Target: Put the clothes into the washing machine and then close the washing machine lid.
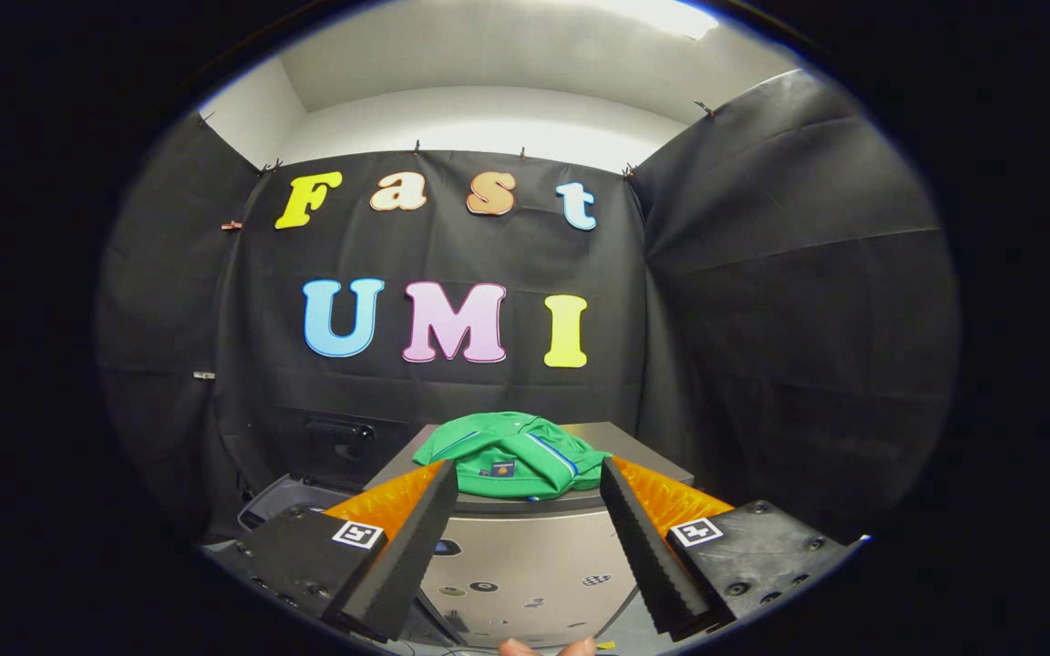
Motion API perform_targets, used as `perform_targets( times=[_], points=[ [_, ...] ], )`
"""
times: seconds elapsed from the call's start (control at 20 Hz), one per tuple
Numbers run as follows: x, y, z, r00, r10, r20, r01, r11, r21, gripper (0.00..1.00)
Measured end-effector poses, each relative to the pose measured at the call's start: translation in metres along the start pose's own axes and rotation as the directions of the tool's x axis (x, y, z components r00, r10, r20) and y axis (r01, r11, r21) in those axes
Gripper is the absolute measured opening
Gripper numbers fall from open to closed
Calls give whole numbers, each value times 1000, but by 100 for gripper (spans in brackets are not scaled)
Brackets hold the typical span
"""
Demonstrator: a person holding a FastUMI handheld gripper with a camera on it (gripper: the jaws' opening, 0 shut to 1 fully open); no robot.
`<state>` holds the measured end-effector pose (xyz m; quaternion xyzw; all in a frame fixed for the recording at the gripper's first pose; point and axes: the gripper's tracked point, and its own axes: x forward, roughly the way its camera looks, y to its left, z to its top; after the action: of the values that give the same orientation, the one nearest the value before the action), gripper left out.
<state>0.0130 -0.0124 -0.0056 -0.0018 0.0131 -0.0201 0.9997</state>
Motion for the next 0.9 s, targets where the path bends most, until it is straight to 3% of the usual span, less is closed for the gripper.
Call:
perform_targets(
  times=[0.25,0.6,0.9],
  points=[
    [39,7,15,1000,14,-15,-14,1000,-18,98],
    [137,11,17,992,15,-124,-18,1000,-24,98],
    [227,26,-27,941,32,-336,-33,999,3,99]
  ],
)
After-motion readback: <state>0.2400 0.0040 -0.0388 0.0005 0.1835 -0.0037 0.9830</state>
